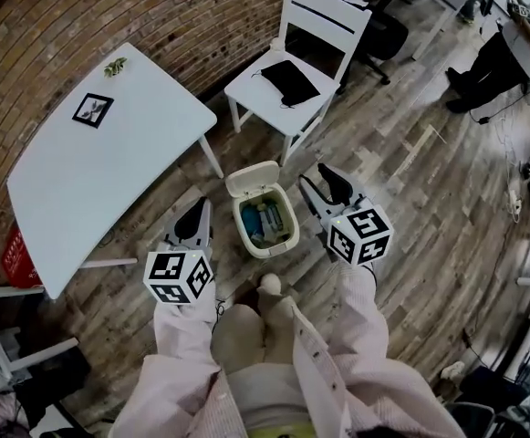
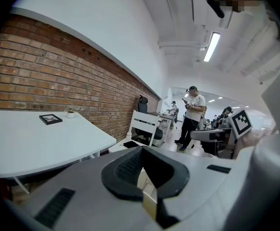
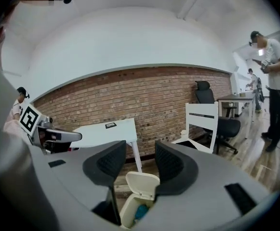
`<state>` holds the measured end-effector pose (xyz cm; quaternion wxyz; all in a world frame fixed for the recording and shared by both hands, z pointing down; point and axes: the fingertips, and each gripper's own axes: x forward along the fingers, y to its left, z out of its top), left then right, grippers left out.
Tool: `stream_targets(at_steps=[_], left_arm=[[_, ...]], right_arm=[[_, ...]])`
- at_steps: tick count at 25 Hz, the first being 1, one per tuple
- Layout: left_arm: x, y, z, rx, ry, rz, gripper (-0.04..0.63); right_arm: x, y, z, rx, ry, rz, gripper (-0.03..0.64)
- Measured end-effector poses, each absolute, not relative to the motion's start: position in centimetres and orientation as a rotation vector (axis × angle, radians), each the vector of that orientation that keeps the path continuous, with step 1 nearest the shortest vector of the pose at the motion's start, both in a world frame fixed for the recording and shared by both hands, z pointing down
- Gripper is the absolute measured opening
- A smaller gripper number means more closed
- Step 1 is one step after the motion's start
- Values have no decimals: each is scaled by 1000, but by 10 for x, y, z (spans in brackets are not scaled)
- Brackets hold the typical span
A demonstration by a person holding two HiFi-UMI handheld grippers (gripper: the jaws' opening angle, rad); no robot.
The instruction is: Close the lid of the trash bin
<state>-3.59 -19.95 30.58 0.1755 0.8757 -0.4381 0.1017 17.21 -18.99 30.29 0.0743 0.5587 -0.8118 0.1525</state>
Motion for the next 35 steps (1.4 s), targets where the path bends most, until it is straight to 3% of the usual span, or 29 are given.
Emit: stream_targets(at_steps=[16, 35], left_arm=[[-29, -273, 417, 2342, -1166, 455, -8], [-27, -300, 540, 2228, -1058, 512, -8]], right_arm=[[133, -284, 420, 1167, -2310, 285, 170], [108, -311, 560, 687, -2111, 80, 170]])
